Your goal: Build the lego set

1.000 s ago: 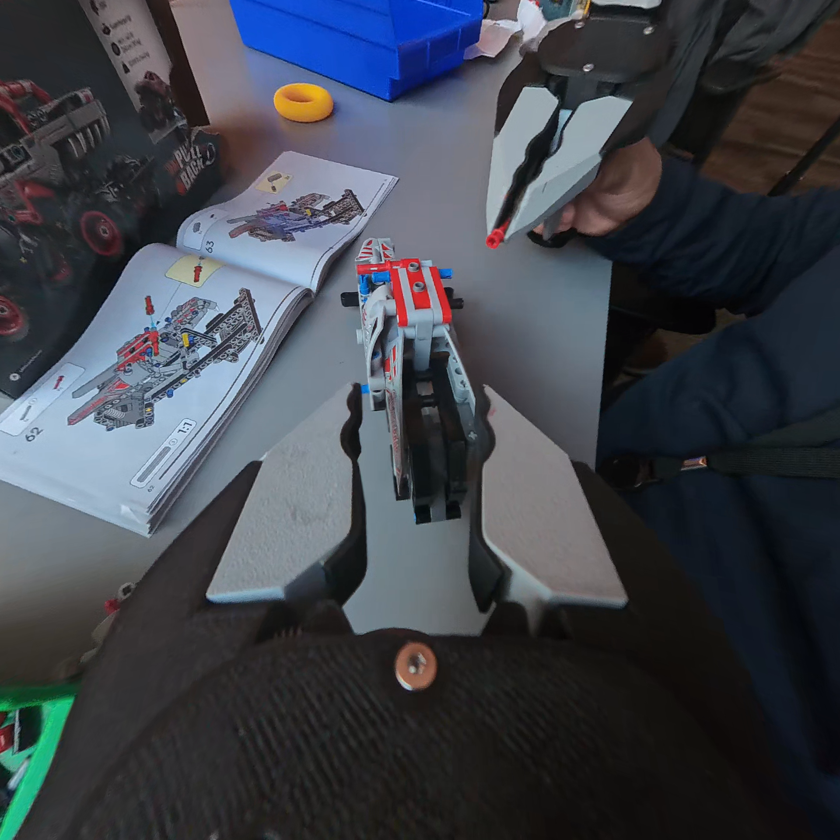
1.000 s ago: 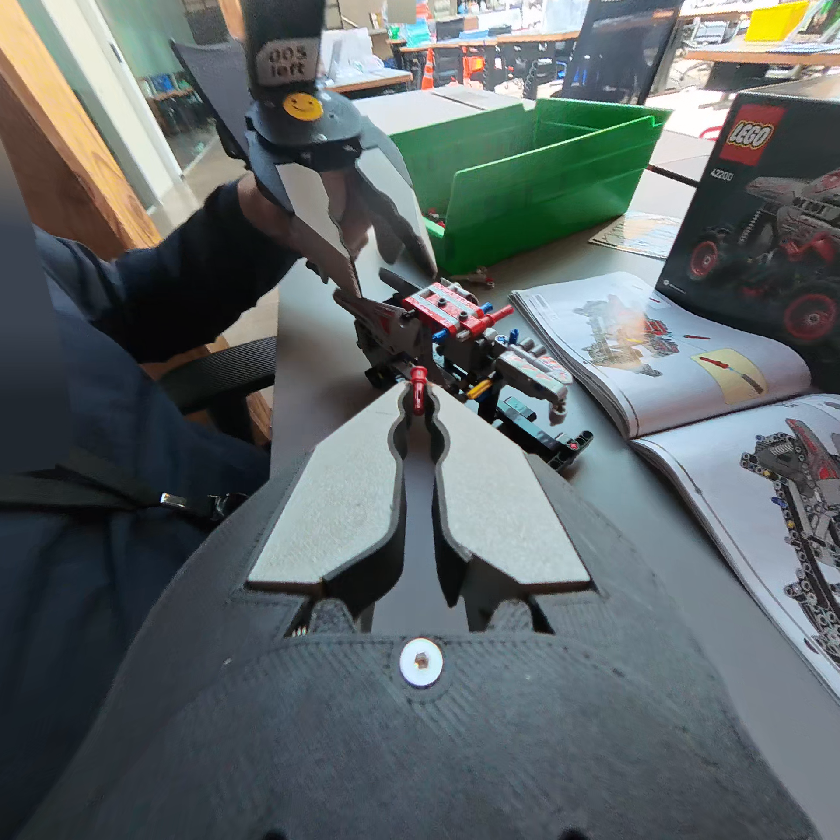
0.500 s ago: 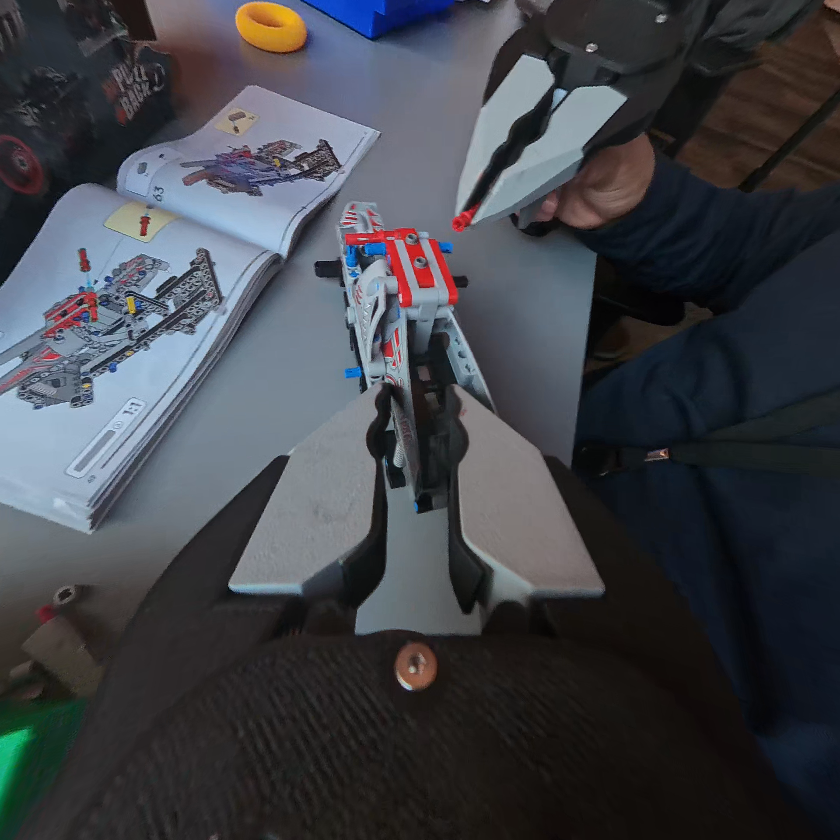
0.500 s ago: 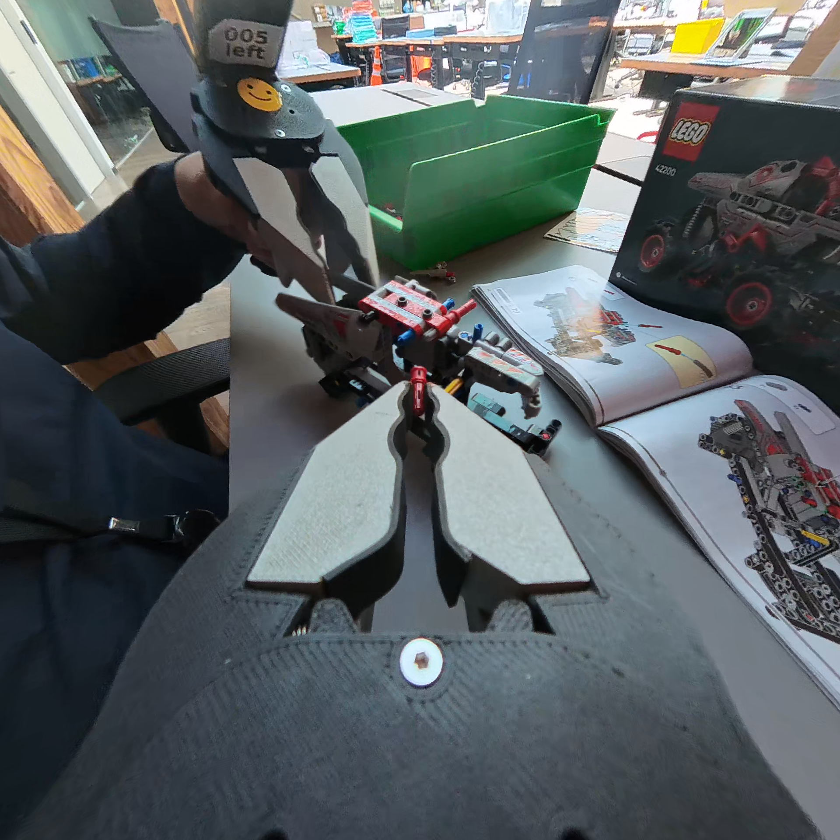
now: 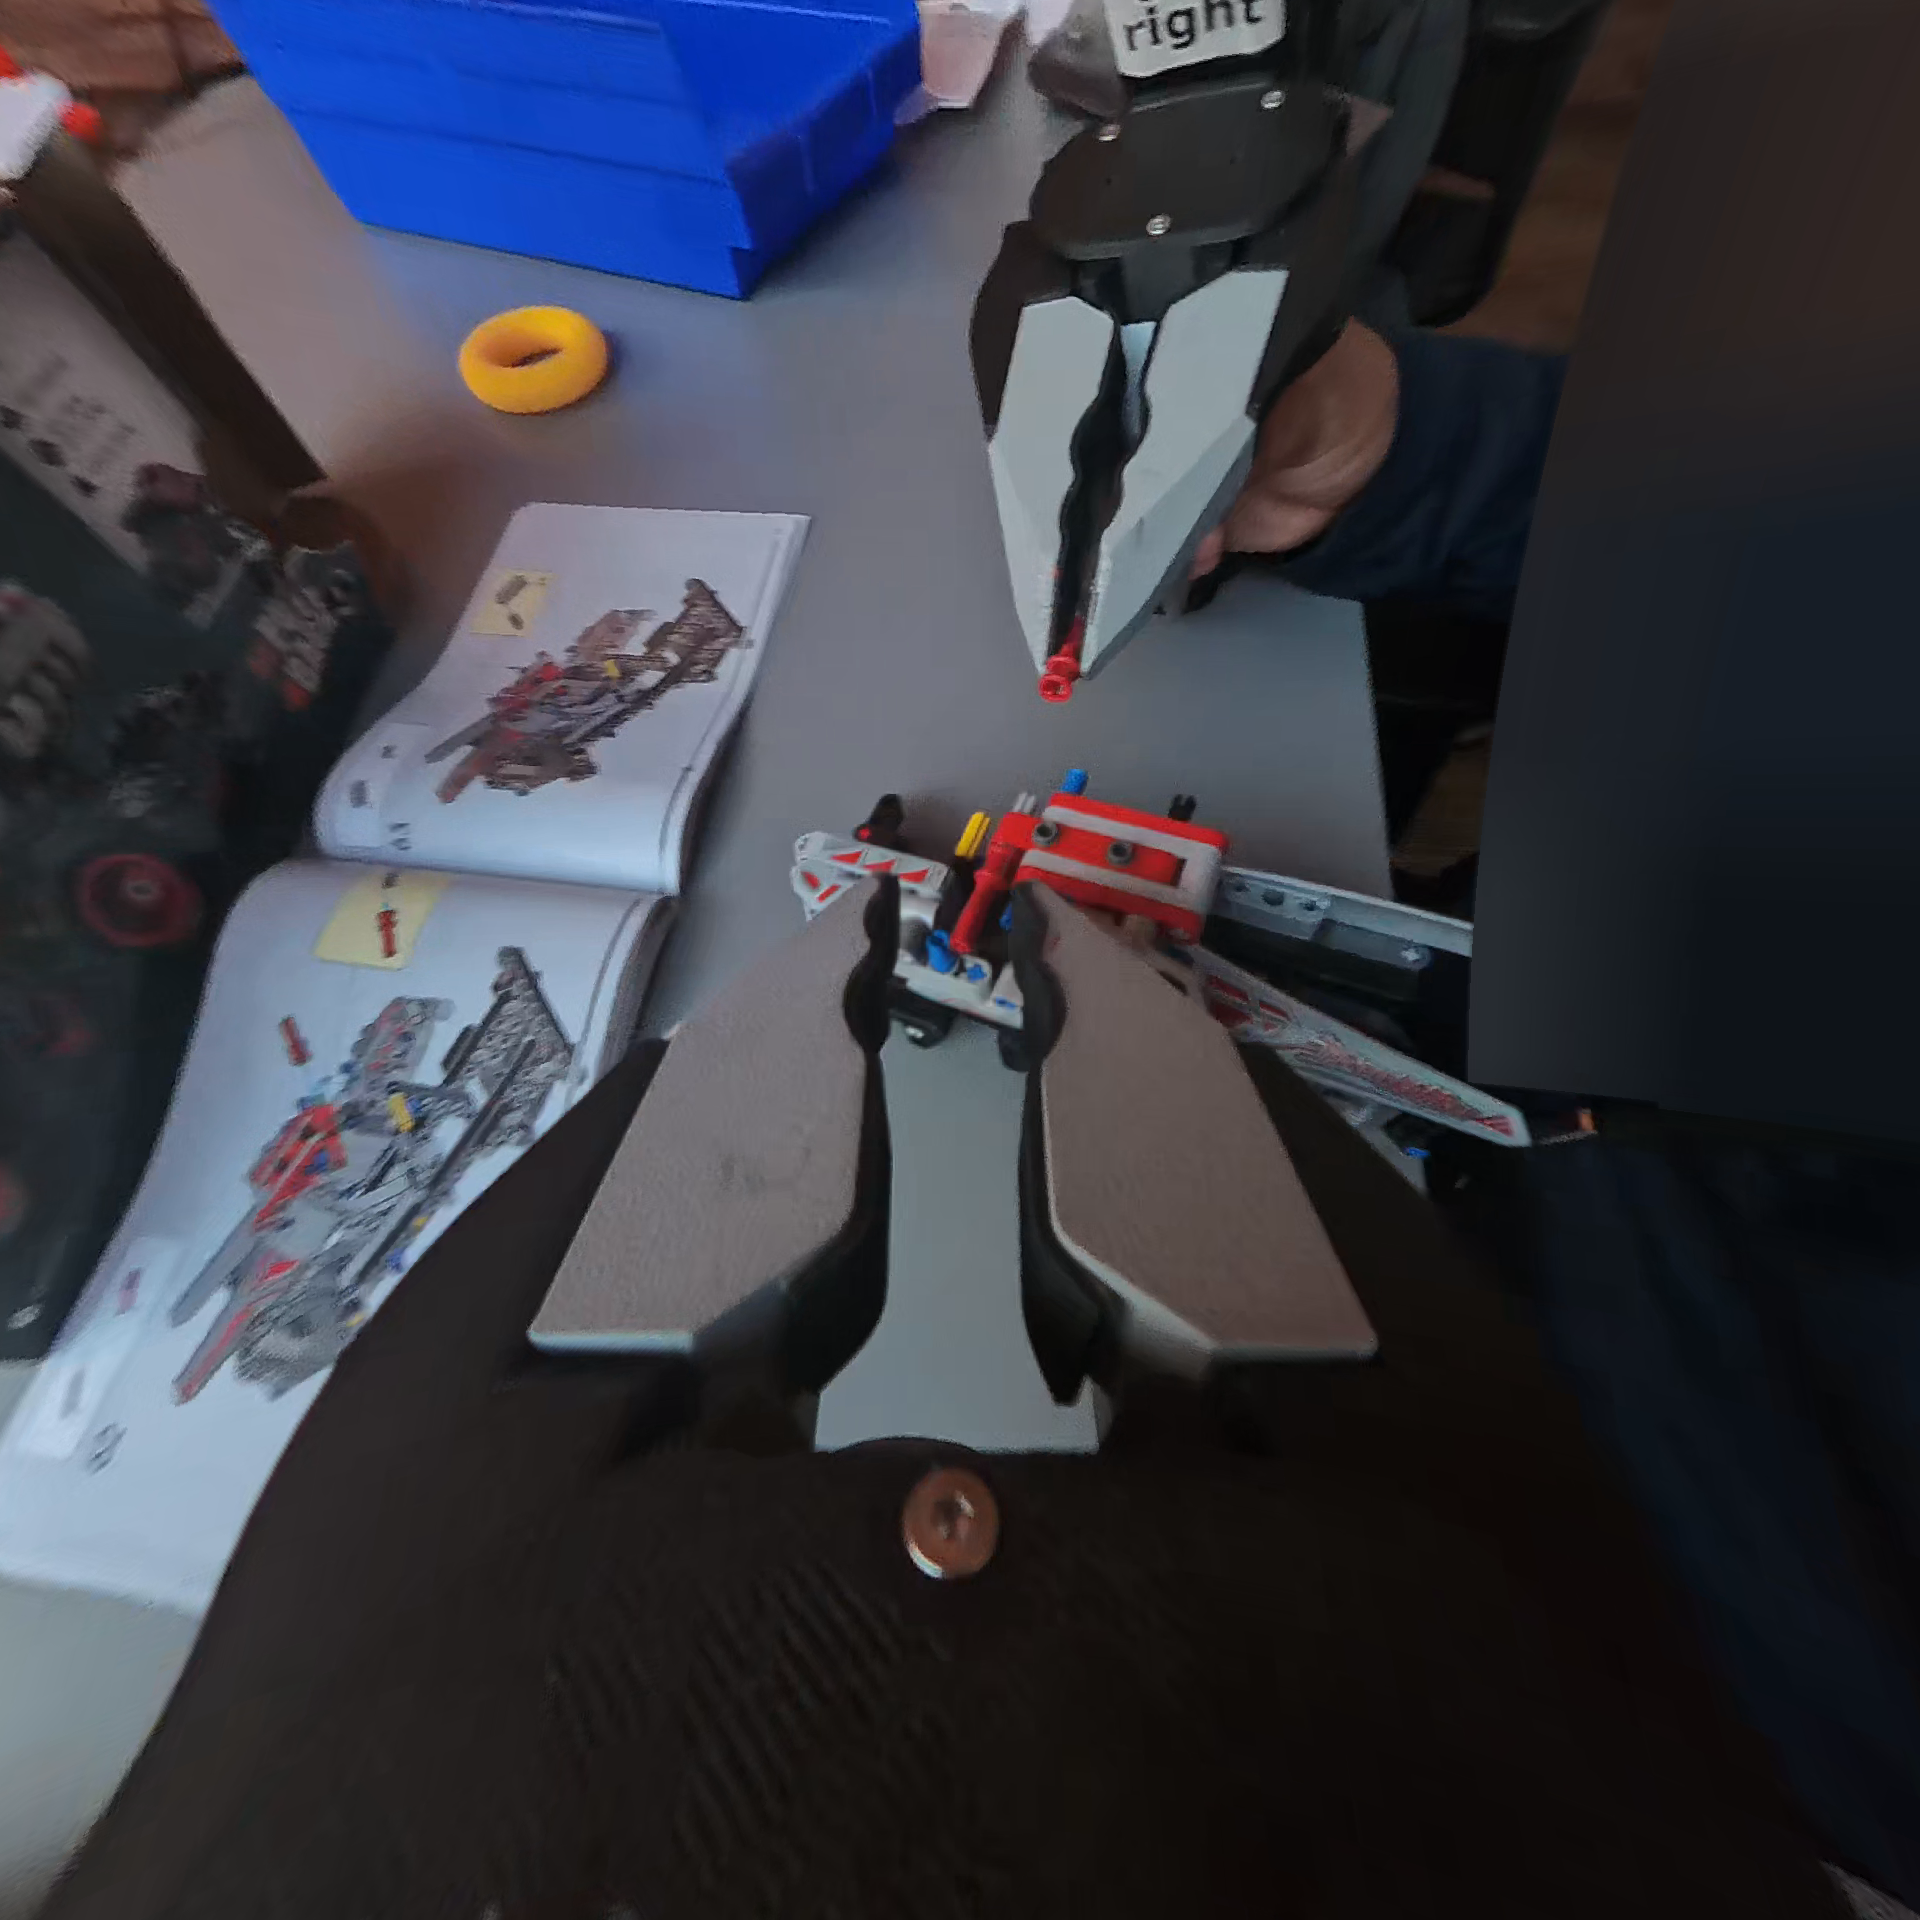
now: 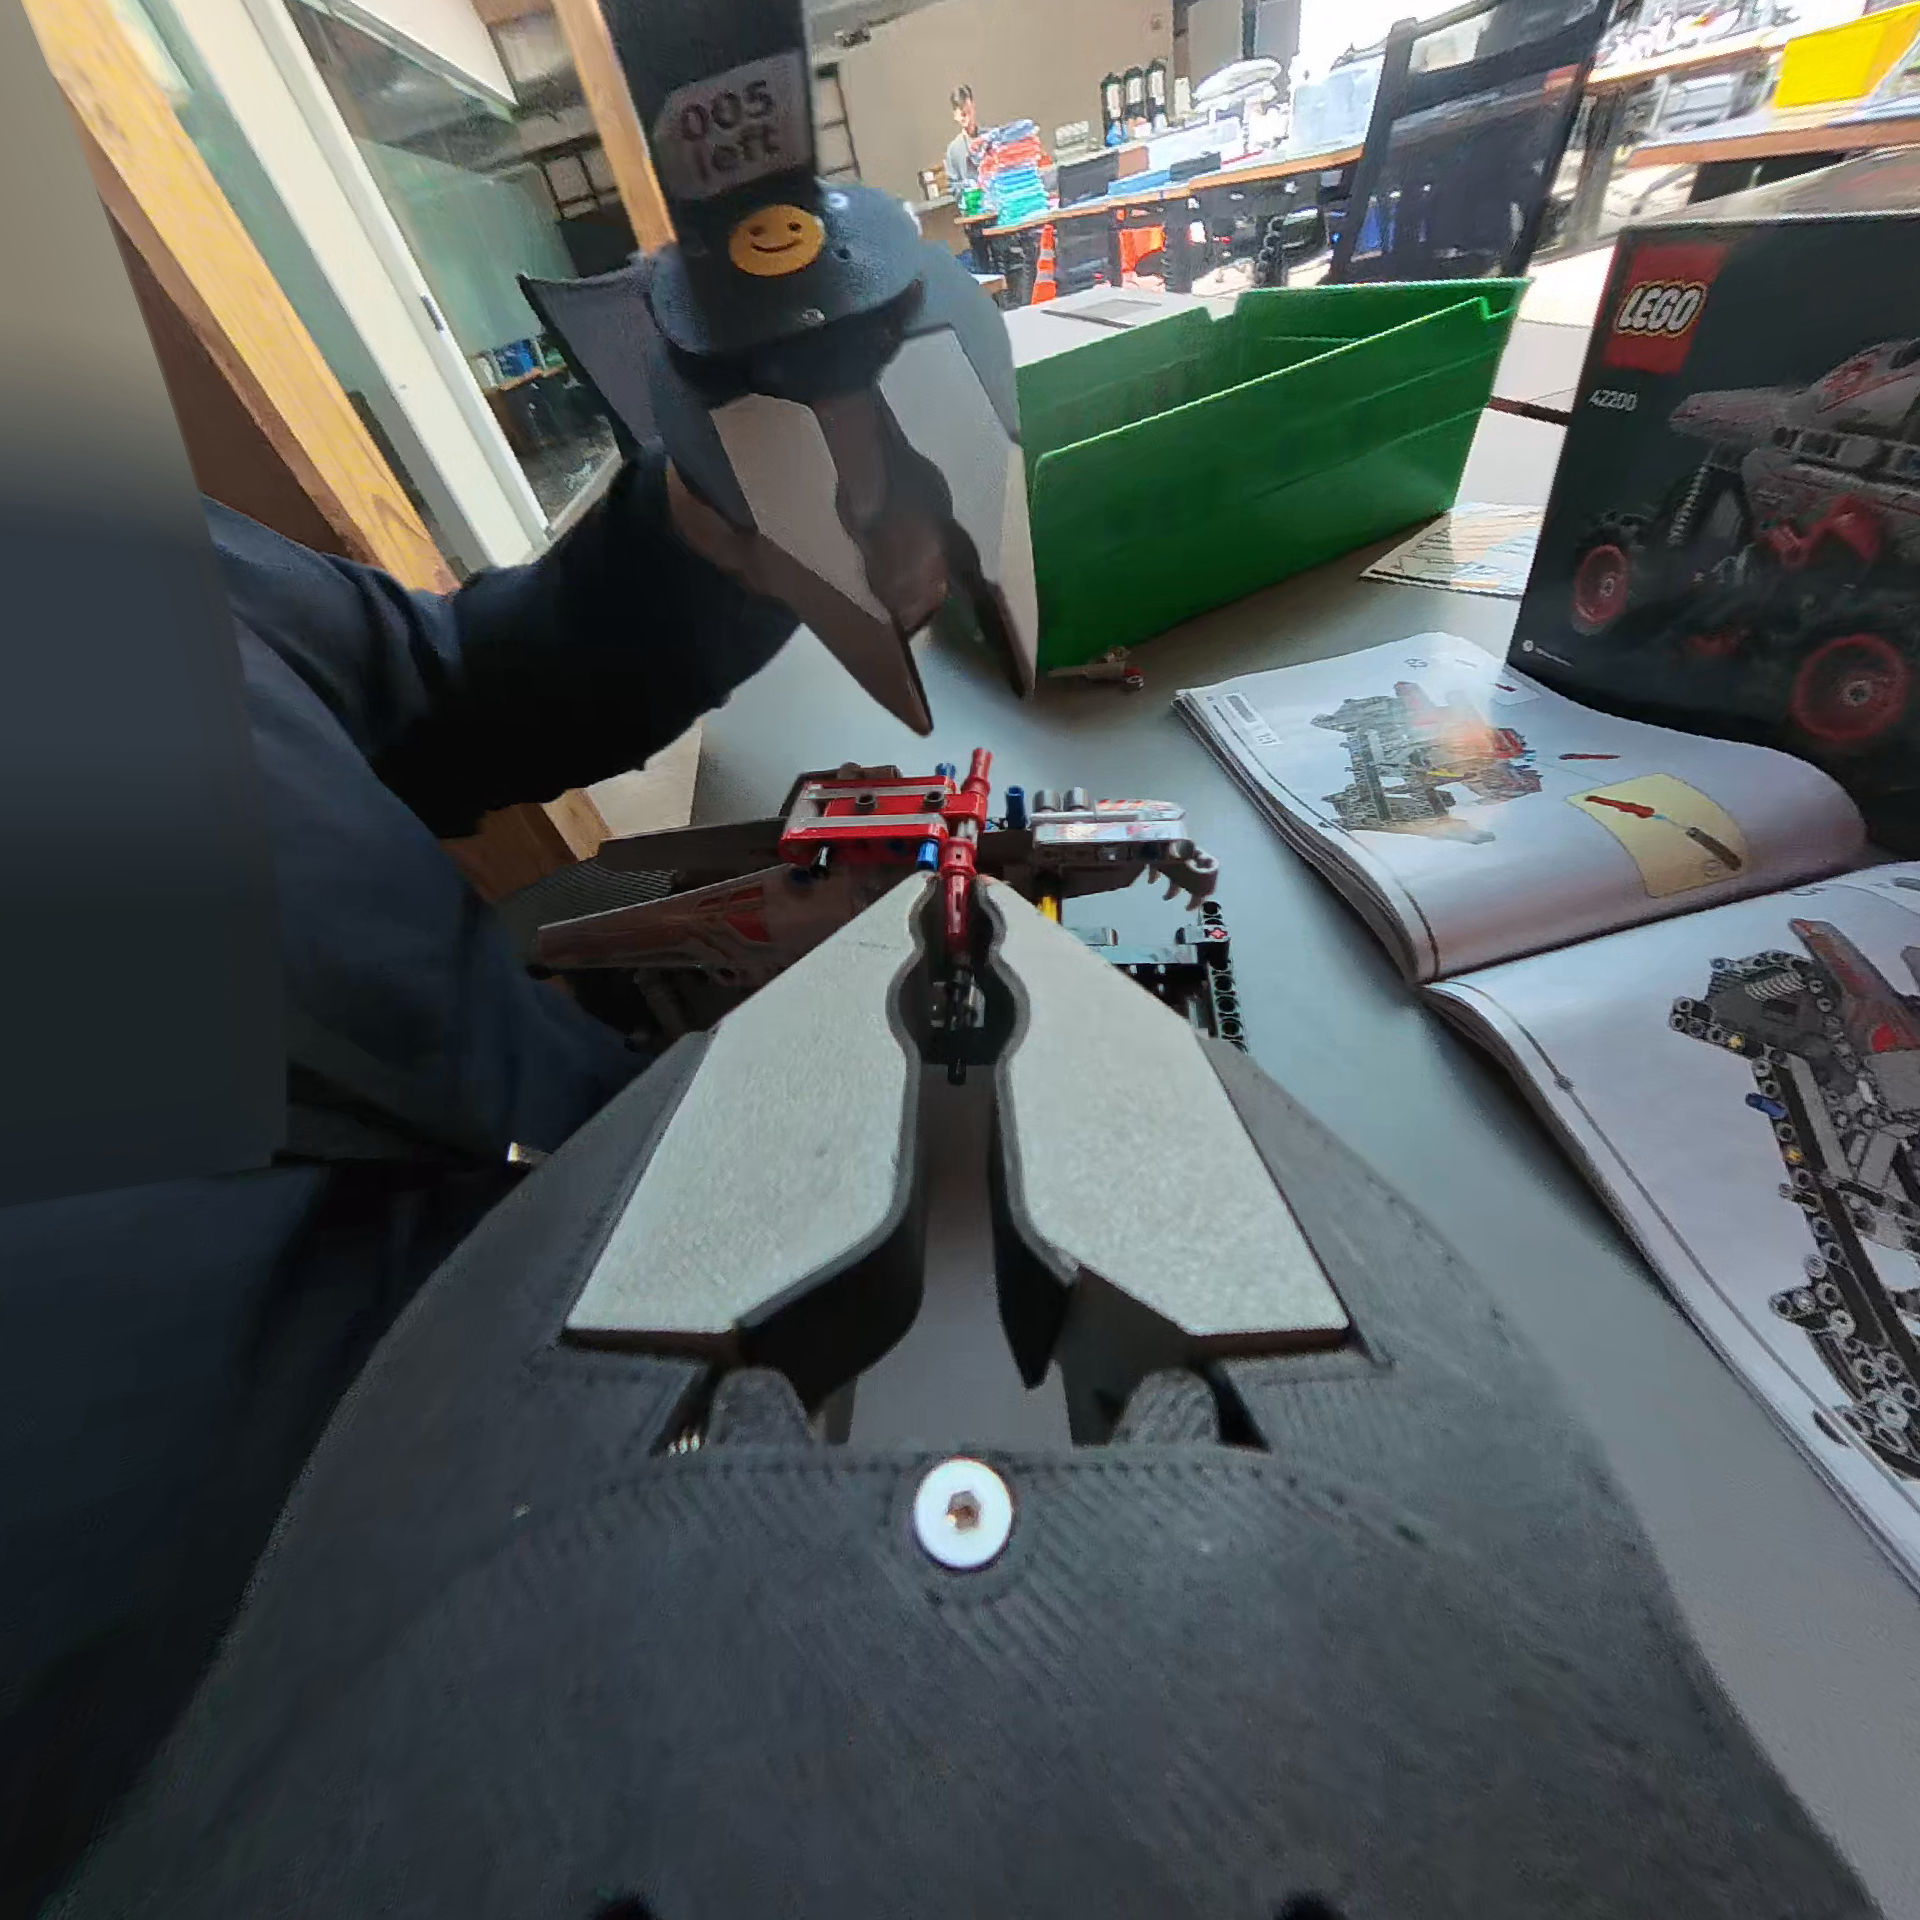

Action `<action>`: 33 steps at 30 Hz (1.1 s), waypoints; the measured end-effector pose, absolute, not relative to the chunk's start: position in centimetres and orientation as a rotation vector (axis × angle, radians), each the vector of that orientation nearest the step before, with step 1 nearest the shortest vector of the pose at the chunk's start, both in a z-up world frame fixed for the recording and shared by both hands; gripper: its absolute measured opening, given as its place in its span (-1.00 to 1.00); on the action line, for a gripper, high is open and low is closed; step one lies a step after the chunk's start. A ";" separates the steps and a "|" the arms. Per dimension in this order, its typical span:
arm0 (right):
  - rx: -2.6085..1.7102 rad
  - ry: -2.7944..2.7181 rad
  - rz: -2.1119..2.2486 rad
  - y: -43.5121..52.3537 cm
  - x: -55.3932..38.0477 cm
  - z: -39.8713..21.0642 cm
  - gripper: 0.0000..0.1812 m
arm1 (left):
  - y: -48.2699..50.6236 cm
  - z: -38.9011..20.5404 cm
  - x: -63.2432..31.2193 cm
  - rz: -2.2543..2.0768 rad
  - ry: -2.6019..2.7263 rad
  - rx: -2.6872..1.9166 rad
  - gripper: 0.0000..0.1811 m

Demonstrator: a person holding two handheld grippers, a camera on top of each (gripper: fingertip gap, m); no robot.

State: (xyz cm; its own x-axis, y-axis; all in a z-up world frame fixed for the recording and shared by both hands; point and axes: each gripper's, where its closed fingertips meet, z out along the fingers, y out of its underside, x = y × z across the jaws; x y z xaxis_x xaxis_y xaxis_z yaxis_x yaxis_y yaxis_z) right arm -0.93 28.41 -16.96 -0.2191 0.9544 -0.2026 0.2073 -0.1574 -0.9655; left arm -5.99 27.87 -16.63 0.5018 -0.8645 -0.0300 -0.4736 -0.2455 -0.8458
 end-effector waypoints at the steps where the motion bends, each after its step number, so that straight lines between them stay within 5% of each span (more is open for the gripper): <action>1: -1.367 -1.442 1.456 28.5 -0.9 -16.9 -0.98 | 27.9 -17.0 -5.6 -0.635 1.129 -1.895 -0.80; 33: -1.373 -1.516 1.585 28.0 -2.0 -17.6 -0.99 | 27.3 -18.6 -5.9 -0.925 1.251 -1.855 -0.97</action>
